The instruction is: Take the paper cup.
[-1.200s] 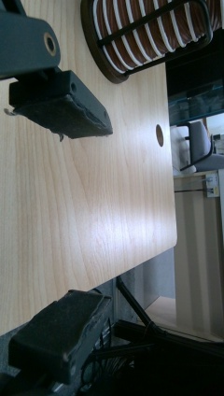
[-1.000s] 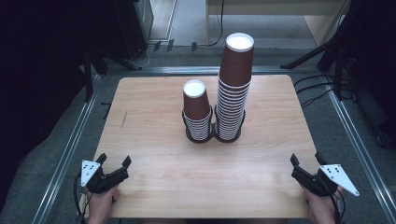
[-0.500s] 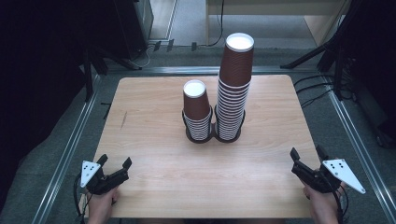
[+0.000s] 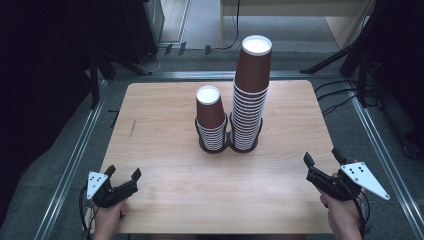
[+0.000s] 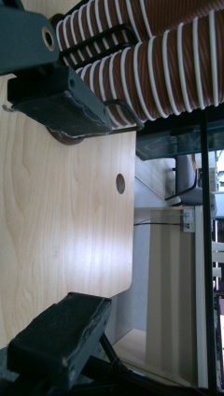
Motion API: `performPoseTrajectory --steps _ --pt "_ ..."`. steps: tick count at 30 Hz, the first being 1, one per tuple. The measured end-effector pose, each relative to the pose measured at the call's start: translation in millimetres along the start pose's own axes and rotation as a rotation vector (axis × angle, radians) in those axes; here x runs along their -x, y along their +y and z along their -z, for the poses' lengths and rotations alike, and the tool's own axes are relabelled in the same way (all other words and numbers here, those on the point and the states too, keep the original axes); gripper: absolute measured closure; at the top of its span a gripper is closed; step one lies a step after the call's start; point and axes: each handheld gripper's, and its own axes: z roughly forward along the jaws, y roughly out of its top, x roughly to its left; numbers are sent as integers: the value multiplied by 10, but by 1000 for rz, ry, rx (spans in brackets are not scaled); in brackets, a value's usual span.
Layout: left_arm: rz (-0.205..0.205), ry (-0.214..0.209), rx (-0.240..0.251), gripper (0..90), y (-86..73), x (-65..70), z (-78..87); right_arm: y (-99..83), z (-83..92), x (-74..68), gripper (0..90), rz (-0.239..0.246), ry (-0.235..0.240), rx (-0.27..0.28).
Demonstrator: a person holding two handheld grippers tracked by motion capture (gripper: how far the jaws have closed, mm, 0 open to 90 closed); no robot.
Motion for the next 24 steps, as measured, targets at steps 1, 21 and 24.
performPoseTrajectory --steps 1,21,24 --pt "0 0 0 22 0 0 0 18 -4 -10 135 1 2 1" --pt "-36 -1 -8 23 -12 49 -7 337 -133 -205 95 8 64 29" --pt "-38 0 -9 23 -14 54 -9 383 -160 -250 86 18 78 35"
